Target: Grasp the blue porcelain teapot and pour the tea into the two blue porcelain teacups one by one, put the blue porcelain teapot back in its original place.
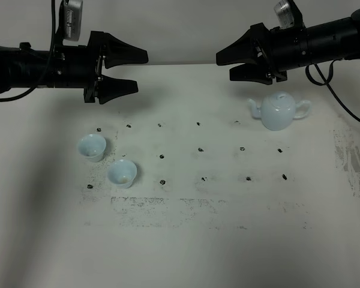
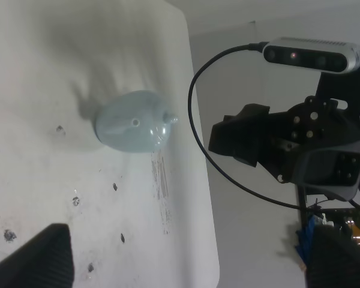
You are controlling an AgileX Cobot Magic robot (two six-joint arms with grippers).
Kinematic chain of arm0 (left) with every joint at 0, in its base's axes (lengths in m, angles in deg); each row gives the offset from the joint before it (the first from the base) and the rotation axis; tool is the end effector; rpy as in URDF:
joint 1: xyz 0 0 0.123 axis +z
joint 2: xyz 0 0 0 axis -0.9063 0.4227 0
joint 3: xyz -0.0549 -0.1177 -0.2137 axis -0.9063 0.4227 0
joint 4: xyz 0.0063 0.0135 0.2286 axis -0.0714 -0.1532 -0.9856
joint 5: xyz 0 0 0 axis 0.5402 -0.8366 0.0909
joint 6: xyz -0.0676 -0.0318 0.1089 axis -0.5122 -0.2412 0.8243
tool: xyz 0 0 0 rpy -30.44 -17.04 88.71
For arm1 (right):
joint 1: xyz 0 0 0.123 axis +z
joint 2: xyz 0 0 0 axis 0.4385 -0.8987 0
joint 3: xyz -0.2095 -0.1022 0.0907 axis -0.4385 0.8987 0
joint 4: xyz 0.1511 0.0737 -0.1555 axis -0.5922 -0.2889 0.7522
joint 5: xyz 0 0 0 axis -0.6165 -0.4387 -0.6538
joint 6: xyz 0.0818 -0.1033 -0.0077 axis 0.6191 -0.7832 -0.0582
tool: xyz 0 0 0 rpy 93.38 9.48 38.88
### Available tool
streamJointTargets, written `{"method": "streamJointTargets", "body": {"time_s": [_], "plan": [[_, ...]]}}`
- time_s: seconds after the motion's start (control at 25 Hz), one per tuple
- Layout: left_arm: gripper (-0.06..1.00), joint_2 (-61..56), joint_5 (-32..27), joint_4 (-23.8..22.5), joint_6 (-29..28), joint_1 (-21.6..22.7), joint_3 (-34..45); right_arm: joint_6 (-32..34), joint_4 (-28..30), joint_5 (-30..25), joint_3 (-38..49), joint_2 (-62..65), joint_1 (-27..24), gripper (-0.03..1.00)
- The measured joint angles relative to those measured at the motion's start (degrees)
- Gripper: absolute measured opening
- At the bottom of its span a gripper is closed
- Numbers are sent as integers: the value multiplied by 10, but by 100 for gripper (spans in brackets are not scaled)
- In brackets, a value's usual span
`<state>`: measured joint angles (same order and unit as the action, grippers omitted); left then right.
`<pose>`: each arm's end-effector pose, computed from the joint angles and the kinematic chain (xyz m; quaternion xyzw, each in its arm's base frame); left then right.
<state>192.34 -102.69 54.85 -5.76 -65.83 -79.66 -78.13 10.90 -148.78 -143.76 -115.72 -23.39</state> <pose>0.4283 -0.1209 0.1627 -0.0548 0.8040 -0.5570 0.2008 0.4284 0.1372 0.1833 -0.0901 0.8304 0.5233 0.1687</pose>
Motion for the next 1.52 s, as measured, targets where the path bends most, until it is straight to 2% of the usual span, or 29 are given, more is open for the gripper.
{"method": "streamJointTargets", "body": {"time_s": [1.52], "plan": [[75, 0, 6, 0, 1, 0, 0, 0, 0, -1, 0, 0, 0, 58]]}}
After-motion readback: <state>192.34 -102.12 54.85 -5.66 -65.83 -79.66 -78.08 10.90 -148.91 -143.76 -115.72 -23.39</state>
